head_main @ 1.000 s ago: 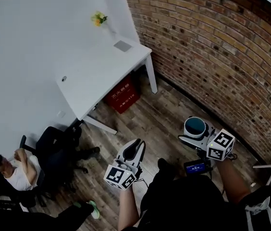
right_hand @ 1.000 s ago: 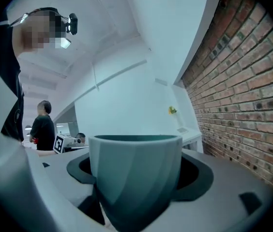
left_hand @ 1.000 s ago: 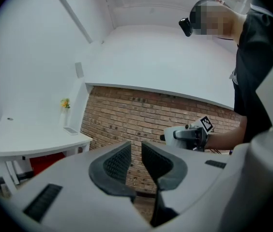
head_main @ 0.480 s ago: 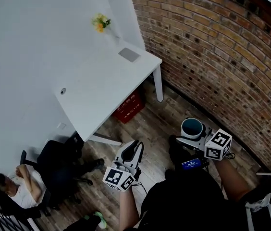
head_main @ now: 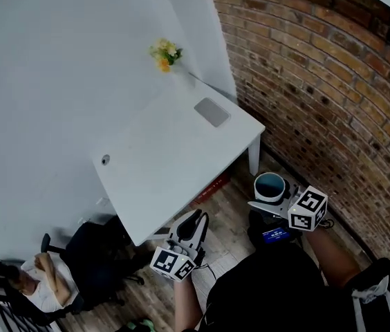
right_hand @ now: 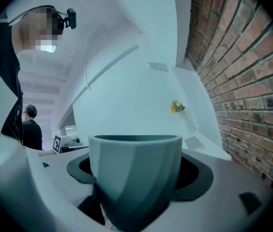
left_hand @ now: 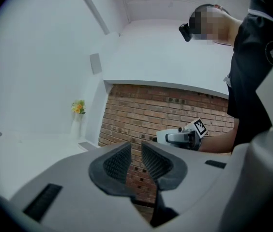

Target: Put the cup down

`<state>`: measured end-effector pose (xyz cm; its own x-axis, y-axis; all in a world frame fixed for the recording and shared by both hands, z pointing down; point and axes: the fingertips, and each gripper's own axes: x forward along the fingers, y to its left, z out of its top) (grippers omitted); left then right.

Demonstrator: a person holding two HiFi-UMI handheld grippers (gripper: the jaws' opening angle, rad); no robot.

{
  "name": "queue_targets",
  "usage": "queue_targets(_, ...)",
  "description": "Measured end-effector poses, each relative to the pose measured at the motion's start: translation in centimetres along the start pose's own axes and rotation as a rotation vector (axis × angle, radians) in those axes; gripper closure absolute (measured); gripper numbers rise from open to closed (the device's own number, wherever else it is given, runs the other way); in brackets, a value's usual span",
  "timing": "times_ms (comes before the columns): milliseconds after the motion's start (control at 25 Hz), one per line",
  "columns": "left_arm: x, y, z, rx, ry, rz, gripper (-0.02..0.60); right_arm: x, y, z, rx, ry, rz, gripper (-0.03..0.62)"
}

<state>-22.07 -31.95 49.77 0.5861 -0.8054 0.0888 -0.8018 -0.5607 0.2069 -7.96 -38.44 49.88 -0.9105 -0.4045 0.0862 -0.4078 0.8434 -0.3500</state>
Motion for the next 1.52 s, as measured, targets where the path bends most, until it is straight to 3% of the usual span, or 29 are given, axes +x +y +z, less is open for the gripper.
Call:
queue_targets(240, 7.4, 6.8, 3.9, 0.006, -0.030, 0.038, 0.507, 6.0, -7.5, 5.0, -0.018, 0.003, 0.051, 0.187)
queue_targets(520, 12.3, 10.0, 5.6, 0.007, -0.028, 0.036, 0.507, 10.2, -11.7, 7.1, -0.015, 0.020, 0.087, 0.187)
queue_targets(840, 14.4, 11.6, 6.1, -0.006, -0.010, 0.003, 0.507, 13.1, -12.5, 8.2, -0.006, 0.020, 0.093, 0.187)
queue_targets(1200, 15.9, 13.0, 6.6, -0.004, 0.002, -0.066, 0.507, 14.6, -13.1, 9.4, -0.002, -0.005, 0.045, 0.187)
queue_targets(1520, 15.8, 14.1, 6.8, -0.009, 0.004, -0.075, 0.507, 15.6, -13.2, 9.5, -0.005, -0.002, 0.036, 0.187)
